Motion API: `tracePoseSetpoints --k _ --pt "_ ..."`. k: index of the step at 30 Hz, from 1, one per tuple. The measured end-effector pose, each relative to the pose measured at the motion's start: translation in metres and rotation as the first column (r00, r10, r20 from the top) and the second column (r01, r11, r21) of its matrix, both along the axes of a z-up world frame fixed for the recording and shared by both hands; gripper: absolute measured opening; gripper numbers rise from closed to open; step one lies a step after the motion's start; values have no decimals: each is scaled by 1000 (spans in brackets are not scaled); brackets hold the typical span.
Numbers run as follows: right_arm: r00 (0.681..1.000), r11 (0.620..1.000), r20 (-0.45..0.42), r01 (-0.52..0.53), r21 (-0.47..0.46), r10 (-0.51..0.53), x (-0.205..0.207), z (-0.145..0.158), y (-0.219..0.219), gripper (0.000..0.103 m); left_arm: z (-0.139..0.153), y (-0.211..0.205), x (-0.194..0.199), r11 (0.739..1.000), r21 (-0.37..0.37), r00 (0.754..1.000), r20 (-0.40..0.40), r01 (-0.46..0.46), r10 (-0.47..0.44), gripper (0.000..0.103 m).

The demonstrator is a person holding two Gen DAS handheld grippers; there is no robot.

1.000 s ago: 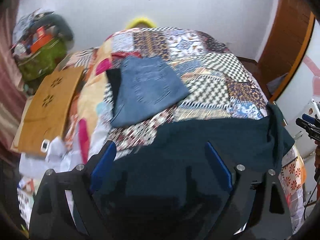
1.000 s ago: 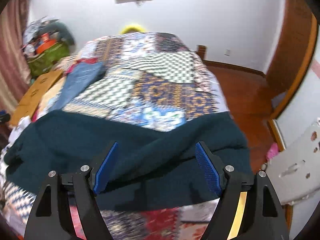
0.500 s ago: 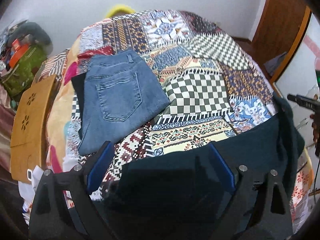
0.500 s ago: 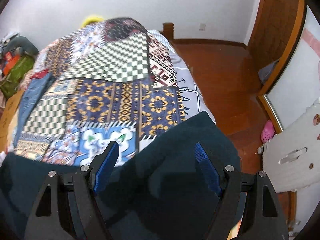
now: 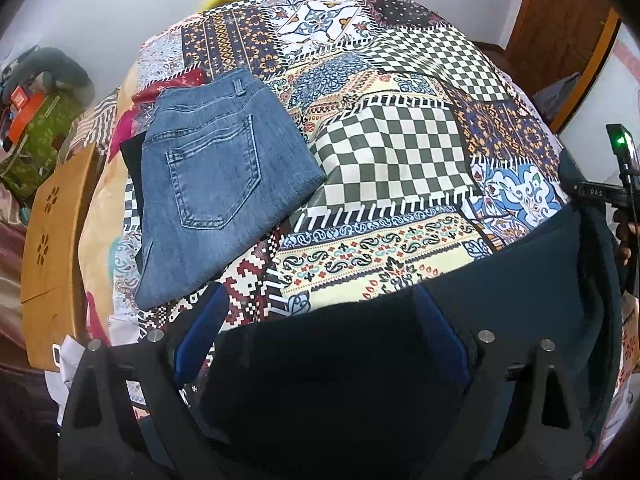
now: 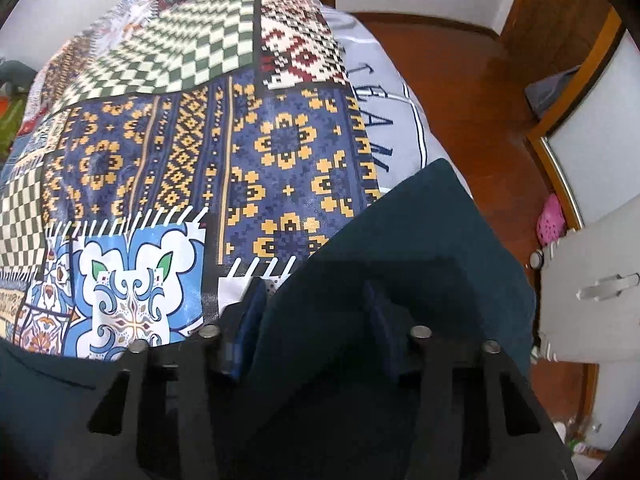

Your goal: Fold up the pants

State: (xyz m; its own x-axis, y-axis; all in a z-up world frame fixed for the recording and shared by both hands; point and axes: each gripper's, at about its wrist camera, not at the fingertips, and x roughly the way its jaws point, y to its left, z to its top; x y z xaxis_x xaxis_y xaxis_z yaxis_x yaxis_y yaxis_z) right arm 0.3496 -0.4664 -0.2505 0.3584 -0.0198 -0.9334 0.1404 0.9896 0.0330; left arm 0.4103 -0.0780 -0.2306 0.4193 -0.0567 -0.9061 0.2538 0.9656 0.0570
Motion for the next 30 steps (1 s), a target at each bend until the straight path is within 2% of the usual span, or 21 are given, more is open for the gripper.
tracePoseSetpoints --k 3,11,16,20,25,30 --pt "999 1000 30 14 -1 -14 -9 14 -6 15 6 -4 -6 1000 9 1000 10 14 -14 94" --pt "986 999 164 37 11 -39 -59 75 -28 13 26 -26 -30 998 20 997 44 60 -60 94" --pt "975 999 217 48 13 -50 -84 102 -45 13 44 -44 -48 996 -12 993 80 92 -91 94" --pt "971 998 232 60 21 -63 -104 99 -56 13 47 -56 -61 992 -7 988 84 129 -128 94" --pt "980 998 188 69 -13 -65 -128 69 -64 14 34 -62 -71 989 1 988 46 148 -148 94" --pt "980 991 145 132 14 -132 -155 49 -83 36 16 -64 -78 987 10 987 -14 159 -159 94"
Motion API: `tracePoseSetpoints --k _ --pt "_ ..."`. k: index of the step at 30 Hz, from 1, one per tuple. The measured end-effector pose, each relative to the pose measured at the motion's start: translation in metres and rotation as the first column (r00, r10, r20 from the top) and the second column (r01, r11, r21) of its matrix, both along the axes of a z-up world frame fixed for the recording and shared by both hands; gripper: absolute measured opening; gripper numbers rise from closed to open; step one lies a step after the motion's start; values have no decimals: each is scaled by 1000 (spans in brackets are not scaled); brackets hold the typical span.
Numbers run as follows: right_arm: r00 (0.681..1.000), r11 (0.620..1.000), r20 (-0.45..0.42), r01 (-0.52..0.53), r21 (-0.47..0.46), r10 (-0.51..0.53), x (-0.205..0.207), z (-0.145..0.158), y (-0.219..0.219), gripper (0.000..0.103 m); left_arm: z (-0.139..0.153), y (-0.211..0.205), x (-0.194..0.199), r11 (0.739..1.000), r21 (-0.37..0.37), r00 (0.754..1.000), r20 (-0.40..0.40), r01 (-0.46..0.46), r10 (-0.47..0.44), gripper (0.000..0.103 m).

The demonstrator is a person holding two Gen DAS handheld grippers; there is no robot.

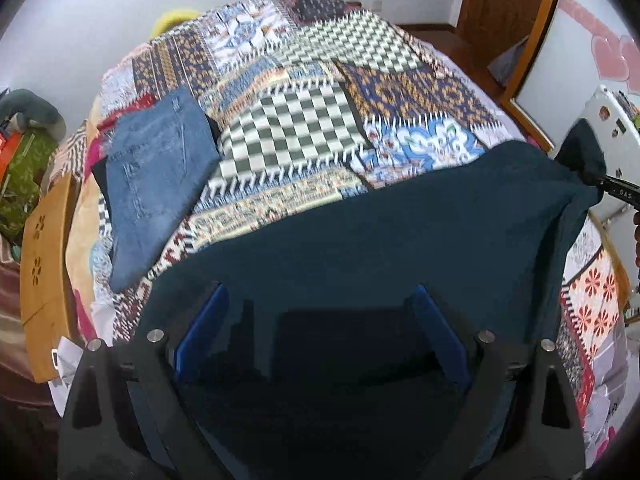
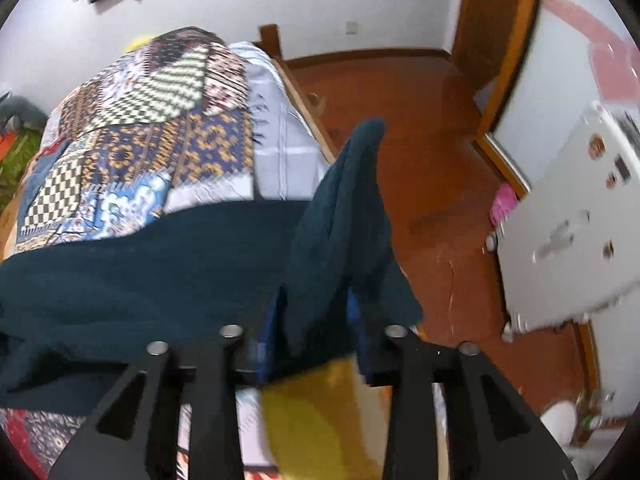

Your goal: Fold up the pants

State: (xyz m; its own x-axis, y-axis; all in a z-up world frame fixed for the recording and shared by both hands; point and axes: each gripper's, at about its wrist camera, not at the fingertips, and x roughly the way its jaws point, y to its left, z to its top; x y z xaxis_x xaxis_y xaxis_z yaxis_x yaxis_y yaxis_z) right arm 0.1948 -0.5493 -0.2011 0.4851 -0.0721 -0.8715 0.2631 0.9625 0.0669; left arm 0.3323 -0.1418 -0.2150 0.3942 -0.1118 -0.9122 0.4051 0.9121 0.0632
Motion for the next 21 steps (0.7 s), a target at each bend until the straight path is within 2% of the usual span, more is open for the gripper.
tracePoseSetpoints --k 5,8,11,15,21 --pt "997 997 -5 72 28 -72 -13 -3 -23 38 -18 -1 -7 999 38 999 -40 20 -19 94" --pt "992 983 2 122 139 -123 -7 -9 -42 38 -27 -1 -8 999 49 999 -52 12 -9 96" --pt "987 973 -31 159 169 -156 1 -25 -51 38 -26 1 -7 999 46 999 -52 0 2 97" --pt "981 955 -68 193 225 -183 2 -45 -58 20 -27 2 -7 999 44 998 -62 -9 12 98" --pt "978 939 -65 210 273 -200 -7 -42 -71 20 -18 2 -14 996 83 999 -40 15 -12 98"
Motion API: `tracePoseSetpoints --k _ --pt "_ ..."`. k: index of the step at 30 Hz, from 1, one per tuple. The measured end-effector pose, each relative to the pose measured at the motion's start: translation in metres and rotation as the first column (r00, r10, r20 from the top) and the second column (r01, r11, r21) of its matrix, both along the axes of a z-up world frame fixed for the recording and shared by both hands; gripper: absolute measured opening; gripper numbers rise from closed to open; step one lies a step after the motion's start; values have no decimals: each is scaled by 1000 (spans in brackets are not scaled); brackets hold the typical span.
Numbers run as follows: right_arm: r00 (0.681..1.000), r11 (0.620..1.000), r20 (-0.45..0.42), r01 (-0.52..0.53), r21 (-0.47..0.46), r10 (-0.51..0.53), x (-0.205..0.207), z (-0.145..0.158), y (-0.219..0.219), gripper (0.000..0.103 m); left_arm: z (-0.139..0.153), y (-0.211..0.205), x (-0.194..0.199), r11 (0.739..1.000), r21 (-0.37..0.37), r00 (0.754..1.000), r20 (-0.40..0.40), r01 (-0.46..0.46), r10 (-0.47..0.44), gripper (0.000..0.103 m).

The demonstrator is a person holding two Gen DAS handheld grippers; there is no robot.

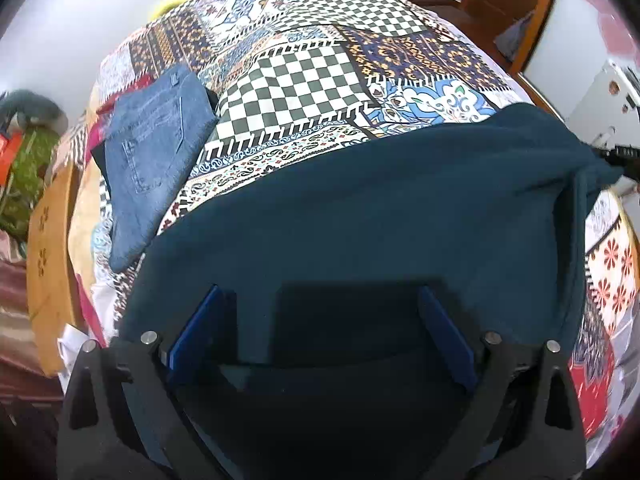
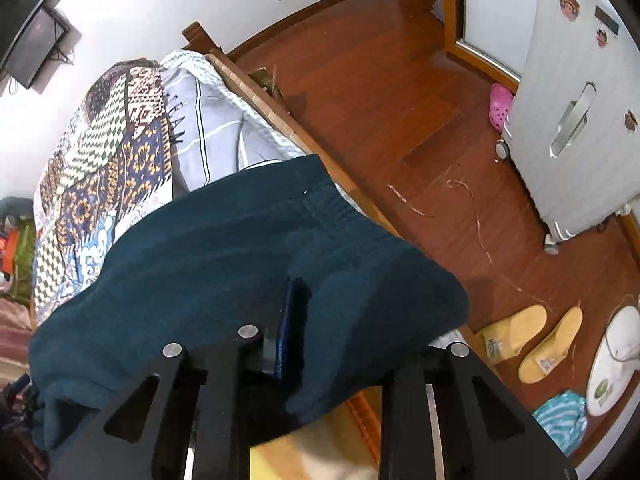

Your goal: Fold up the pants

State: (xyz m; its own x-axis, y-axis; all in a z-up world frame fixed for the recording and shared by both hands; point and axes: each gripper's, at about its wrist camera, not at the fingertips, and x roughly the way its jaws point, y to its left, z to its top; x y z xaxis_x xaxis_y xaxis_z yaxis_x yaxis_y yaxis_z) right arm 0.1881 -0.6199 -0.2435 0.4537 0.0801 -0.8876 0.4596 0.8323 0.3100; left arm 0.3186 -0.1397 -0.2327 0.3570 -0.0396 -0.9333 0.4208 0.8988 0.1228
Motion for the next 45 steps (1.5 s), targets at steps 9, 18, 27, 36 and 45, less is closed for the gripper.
tracePoseSetpoints --k 9,18,27,36,45 --pt "996 987 73 -47 -153 59 15 29 10 5 2 12 -16 1000 -2 999 -16 -29 29 98" --pt "948 955 286 -50 -291 136 34 118 11 5 2 2 -34 1000 4 1000 -23 15 -14 98" --pt "983 939 -95 -177 -295 156 47 -4 15 15 -1 3 -33 1000 -16 1000 -20 -8 7 99" --pt "980 923 82 -143 -358 183 19 71 39 63 -5 -31 -31 998 -39 998 -42 39 -41 99" --pt "878 866 164 -384 -322 450 8 84 136 70 -11 -85 -35 994 -50 993 -51 101 -103 99"
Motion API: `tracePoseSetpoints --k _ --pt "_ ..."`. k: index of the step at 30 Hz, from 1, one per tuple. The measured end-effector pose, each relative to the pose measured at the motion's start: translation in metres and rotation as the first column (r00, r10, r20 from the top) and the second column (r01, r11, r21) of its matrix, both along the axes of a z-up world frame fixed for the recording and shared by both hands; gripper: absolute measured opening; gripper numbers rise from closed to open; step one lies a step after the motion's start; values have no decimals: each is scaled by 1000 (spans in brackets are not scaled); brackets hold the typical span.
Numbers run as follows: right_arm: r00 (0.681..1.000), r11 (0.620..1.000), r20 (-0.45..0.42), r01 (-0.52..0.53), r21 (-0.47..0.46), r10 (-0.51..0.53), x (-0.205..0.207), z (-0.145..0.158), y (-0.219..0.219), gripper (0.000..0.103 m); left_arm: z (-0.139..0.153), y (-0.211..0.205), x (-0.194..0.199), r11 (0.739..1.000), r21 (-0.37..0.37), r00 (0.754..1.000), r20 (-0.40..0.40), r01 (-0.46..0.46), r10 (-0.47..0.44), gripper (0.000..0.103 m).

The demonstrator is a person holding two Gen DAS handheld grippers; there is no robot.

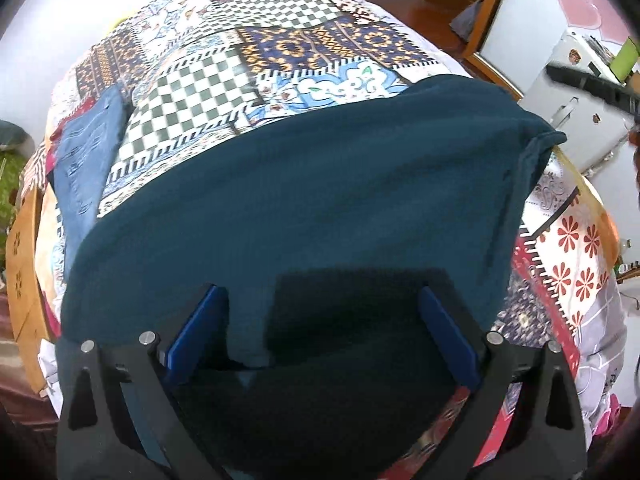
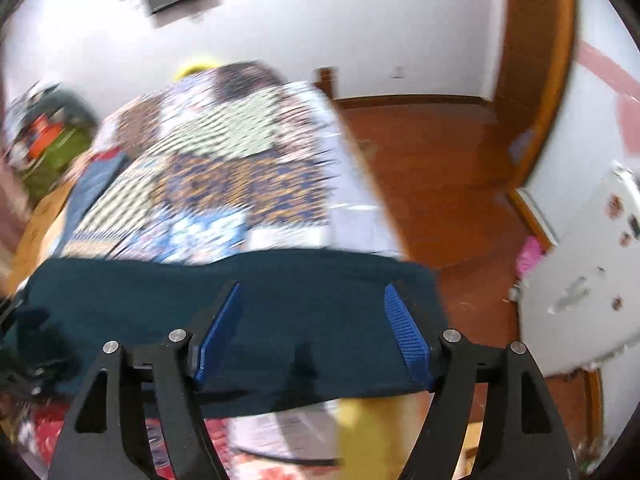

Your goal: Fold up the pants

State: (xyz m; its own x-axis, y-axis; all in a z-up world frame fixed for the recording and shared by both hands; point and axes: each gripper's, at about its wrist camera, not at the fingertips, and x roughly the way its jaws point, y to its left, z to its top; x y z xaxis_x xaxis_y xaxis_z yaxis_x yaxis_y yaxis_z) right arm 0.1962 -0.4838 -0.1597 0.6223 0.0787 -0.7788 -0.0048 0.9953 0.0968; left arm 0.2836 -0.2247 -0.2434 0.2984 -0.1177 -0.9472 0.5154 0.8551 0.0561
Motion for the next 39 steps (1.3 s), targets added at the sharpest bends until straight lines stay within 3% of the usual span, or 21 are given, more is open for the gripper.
tracePoseSetpoints --k 6,10,15,20,23,30,35,39 --pt "982 992 -147 -127 -25 122 2 -60 50 69 0 4 -5 999 -29 1000 2 -14 14 99" --pt "963 985 -223 -166 -55 150 -11 -84 54 69 3 10 -9 998 -58 1000 -3 -8 8 99" --pt "960 975 -224 -196 -104 169 -31 -77 59 69 16 24 -16 995 -96 999 27 -21 24 99" --pt "968 982 -194 -174 -71 158 -31 -48 63 69 45 66 -16 982 -160 989 96 -100 117 99" --pt "978 984 -128 -172 -38 165 -25 -21 76 69 68 106 -17 968 -190 967 164 -163 195 99" --pt "961 961 11 -277 8 277 6 34 152 70 103 234 -18 911 -213 877 262 -354 402 99" --pt "934 933 36 -357 48 355 32 45 220 69 98 324 -27 853 -235 818 250 -467 517 99" --pt "901 898 6 -434 73 434 56 41 271 69 76 386 -39 810 -219 785 211 -543 583 99"
